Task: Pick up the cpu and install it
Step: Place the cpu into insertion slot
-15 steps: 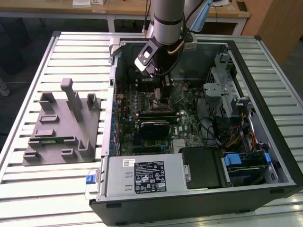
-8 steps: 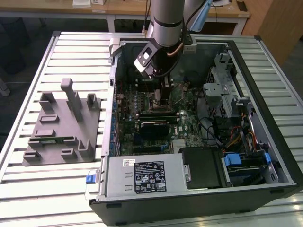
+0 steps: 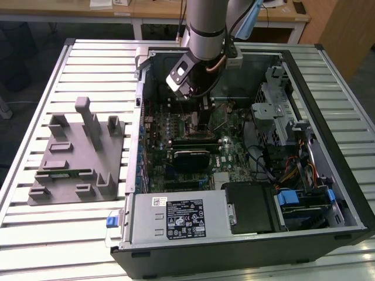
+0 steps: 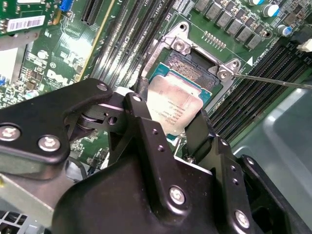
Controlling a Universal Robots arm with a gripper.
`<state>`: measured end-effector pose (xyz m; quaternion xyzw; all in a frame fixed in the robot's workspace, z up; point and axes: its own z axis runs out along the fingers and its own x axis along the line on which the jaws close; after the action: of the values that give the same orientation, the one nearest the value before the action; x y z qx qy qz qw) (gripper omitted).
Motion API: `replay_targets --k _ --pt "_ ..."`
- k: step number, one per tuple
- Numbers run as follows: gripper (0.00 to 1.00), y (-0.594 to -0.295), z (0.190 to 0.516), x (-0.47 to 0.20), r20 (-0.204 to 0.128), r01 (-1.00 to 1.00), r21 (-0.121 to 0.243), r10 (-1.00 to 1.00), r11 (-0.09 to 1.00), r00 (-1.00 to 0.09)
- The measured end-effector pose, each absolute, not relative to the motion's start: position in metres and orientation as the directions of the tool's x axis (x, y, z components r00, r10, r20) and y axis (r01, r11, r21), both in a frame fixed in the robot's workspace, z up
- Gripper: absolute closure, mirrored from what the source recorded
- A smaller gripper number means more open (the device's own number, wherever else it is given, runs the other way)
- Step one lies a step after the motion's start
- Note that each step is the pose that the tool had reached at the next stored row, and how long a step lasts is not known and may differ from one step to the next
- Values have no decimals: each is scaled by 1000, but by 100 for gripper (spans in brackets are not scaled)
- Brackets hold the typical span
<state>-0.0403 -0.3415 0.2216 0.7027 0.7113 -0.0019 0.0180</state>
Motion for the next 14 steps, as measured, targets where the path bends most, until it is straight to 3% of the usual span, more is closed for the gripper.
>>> replay_targets --k 14 --pt "45 -337 211 -40 -28 1000 23 1000 13 -12"
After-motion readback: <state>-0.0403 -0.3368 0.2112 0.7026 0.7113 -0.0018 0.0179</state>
